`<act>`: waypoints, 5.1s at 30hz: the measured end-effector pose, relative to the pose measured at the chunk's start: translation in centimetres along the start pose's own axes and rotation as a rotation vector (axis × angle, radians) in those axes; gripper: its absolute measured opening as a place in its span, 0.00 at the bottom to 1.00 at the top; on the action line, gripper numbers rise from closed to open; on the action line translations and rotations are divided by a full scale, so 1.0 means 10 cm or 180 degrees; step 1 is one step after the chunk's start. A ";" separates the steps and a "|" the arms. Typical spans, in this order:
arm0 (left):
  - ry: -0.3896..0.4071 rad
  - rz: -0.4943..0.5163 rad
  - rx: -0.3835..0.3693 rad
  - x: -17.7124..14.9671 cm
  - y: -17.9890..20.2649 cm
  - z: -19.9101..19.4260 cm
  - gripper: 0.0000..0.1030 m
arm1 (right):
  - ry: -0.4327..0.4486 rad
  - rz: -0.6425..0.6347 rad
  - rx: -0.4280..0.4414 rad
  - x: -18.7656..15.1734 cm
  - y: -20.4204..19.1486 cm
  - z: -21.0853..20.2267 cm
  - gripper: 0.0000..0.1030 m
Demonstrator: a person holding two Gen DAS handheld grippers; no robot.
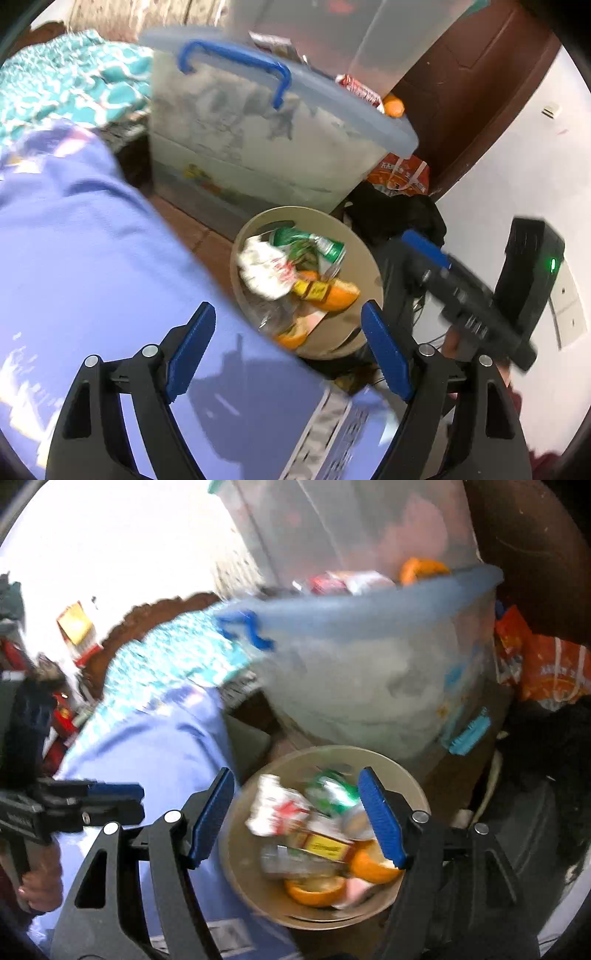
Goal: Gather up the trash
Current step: 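Carry the tissue and can over the beige bin and open both grippers, then grasp the white tissue pack with the left gripper while the right reaches toward the blue carton, then hold the tissue pack in the left gripper while the right gripper grasps the blue milk carton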
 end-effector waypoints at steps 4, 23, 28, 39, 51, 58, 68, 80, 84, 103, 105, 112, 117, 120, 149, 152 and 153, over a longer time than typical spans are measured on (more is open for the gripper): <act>0.0161 0.0002 0.0290 -0.35 -0.31 -0.52 0.76 | -0.0048 -0.0008 0.0324 -0.07 -0.43 0.01 0.69; 0.0433 -0.1364 0.2930 -1.77 -3.10 -2.15 0.82 | -0.1390 -0.0414 0.1495 -0.67 -3.61 1.85 0.71; 0.0363 -0.1721 0.2598 -1.90 -3.40 -2.06 0.28 | -0.1690 -0.0296 0.1324 -0.76 -3.98 2.52 0.49; 0.0440 -0.1829 0.1973 -2.34 -3.13 -2.24 0.27 | -0.2451 -0.0559 0.2039 -1.55 -4.10 1.59 0.40; 0.0533 -0.2012 0.1718 -2.65 -3.00 -2.39 0.27 | -0.1437 -0.1657 0.1711 -1.64 -4.36 0.98 0.77; 0.0556 -0.1949 0.1848 -2.80 -2.99 -2.48 0.27 | -0.1412 -0.1580 0.1480 -1.79 -4.44 1.30 0.80; 0.0599 -0.1717 0.2112 -2.87 -2.96 -2.45 0.30 | -0.1446 -0.1344 0.1240 -2.09 -4.39 1.41 0.80; 0.0677 -0.1576 0.2213 -2.88 -2.94 -2.44 0.30 | -0.1448 -0.1288 0.1232 -2.08 -4.35 1.42 0.83; 0.0682 -0.1564 0.2216 -2.88 -2.93 -2.43 0.30 | -0.1444 -0.1323 0.1194 -2.09 -4.38 1.41 0.83; 0.0670 -0.1509 0.2230 -2.85 -2.93 -2.42 0.33 | -0.1430 -0.1406 0.1074 -2.14 -4.48 1.38 0.85; 0.0672 -0.1513 0.2227 -2.85 -2.92 -2.42 0.33 | -0.1431 -0.1404 0.1077 -2.14 -4.48 1.38 0.85; 0.0684 -0.1555 0.2278 -2.86 -2.95 -2.45 0.33 | -0.1430 -0.1412 0.1072 -2.14 -4.48 1.38 0.85; 0.0824 -0.1922 0.2437 -2.97 -3.11 -2.62 0.33 | -0.1431 -0.1416 0.1068 -2.14 -4.48 1.38 0.85; 0.0880 -0.2078 0.2463 -3.03 -3.16 -2.70 0.34 | -0.1430 -0.1423 0.1060 -2.14 -4.48 1.38 0.85; 0.0901 -0.2151 0.2510 -3.09 -3.19 -2.76 0.49 | -0.1429 -0.1429 0.1056 -2.14 -4.48 1.38 0.85; 0.0895 -0.2140 0.2509 -3.08 -3.18 -2.74 0.51 | -0.1429 -0.1428 0.1057 -2.15 -4.48 1.37 0.85; 0.0892 -0.2134 0.2509 -3.07 -3.18 -2.73 0.51 | -0.1429 -0.1428 0.1057 -2.15 -4.48 1.37 0.85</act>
Point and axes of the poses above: each gripper's, at about its wrist camera, not at the fingertips, and z roughly the way its jaws point, y to its right, x to its top, the point moved 8 cm from there along z, roughly the way its jaws point, and after that the axes turned 1 degree about x, right-handed, at the moved point
